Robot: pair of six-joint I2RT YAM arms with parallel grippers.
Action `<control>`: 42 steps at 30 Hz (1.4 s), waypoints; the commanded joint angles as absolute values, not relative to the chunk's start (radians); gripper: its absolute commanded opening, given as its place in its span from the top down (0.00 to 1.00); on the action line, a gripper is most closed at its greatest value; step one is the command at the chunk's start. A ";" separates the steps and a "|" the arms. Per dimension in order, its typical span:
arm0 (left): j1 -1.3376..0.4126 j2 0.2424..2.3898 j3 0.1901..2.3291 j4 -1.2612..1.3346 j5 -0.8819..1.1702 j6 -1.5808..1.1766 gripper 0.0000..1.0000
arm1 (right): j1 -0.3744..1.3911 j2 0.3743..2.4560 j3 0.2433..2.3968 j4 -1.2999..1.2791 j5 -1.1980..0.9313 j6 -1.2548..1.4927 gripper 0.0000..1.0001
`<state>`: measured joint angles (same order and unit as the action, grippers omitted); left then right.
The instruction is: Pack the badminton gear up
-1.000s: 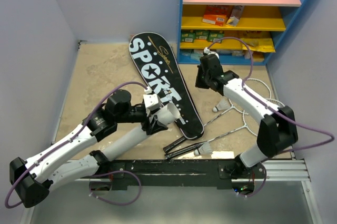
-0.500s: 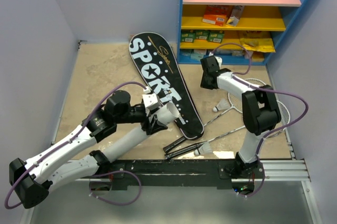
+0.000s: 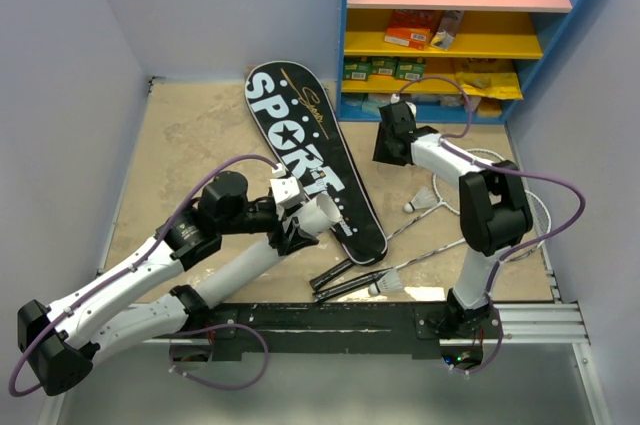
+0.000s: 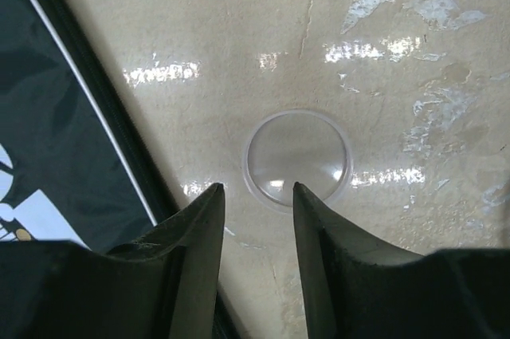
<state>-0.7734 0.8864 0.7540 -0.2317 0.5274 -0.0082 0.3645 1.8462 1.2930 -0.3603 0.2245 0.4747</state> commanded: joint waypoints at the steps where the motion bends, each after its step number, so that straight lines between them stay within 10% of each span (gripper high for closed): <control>1: -0.776 0.868 0.755 -0.178 0.519 -0.023 0.93 | 0.385 1.741 1.332 -0.348 0.141 0.434 0.56; 42: -0.762 0.666 0.758 -0.272 -0.663 -0.152 0.96 | 0.854 1.973 1.626 -0.526 0.090 0.584 0.38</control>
<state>-0.7666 0.6910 0.7364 -0.2810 -0.5865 -0.1204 0.8341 1.9526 1.5539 -0.4984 0.0219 0.5583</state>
